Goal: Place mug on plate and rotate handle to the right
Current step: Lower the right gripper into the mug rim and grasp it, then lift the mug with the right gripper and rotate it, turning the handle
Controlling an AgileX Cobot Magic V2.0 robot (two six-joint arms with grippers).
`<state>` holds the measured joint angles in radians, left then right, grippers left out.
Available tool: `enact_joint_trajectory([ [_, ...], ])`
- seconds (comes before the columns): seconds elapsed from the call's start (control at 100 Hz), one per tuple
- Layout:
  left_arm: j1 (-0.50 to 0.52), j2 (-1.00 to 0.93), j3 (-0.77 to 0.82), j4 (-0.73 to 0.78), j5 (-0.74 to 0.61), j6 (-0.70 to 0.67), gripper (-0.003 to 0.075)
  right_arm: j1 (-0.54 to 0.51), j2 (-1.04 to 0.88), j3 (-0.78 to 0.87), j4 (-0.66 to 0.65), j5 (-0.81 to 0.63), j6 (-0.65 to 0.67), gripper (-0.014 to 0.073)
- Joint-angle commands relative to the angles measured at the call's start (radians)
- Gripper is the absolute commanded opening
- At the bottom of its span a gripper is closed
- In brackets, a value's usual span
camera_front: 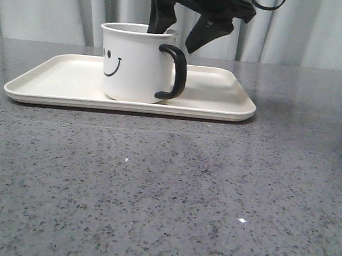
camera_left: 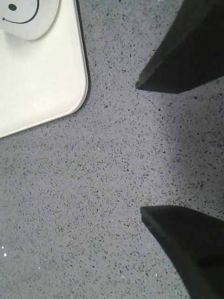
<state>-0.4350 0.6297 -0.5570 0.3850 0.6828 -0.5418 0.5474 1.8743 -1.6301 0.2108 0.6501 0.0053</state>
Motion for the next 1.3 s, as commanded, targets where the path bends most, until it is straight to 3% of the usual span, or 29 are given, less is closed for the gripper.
enact_joint_trajectory([
  [0.0,-0.007,0.0,-0.027,0.02,-0.061,-0.012,0.0491,0.0,-0.052,-0.037,-0.001,-0.077,0.002,0.0342],
  [0.16,-0.007,0.0,-0.027,0.02,-0.061,-0.012,0.0491,0.0,-0.052,-0.037,0.009,-0.095,0.002,-0.0049],
  [0.19,-0.007,0.0,-0.027,0.02,-0.061,-0.012,0.0491,0.0,-0.052,-0.037,0.01,-0.102,0.002,-0.007],
  [0.51,-0.007,0.0,-0.027,0.02,-0.061,-0.012,0.0491,0.0,-0.061,-0.058,0.01,-0.039,-0.031,-0.0057],
  [1.01,-0.007,0.0,-0.027,0.02,-0.09,-0.012,0.0491,0.0,-0.049,-0.355,0.025,0.236,-0.489,-0.0058],
  [1.29,-0.007,0.0,-0.027,0.02,-0.09,-0.012,0.0491,-0.001,0.059,-0.48,0.214,0.438,-0.767,-0.006],
])
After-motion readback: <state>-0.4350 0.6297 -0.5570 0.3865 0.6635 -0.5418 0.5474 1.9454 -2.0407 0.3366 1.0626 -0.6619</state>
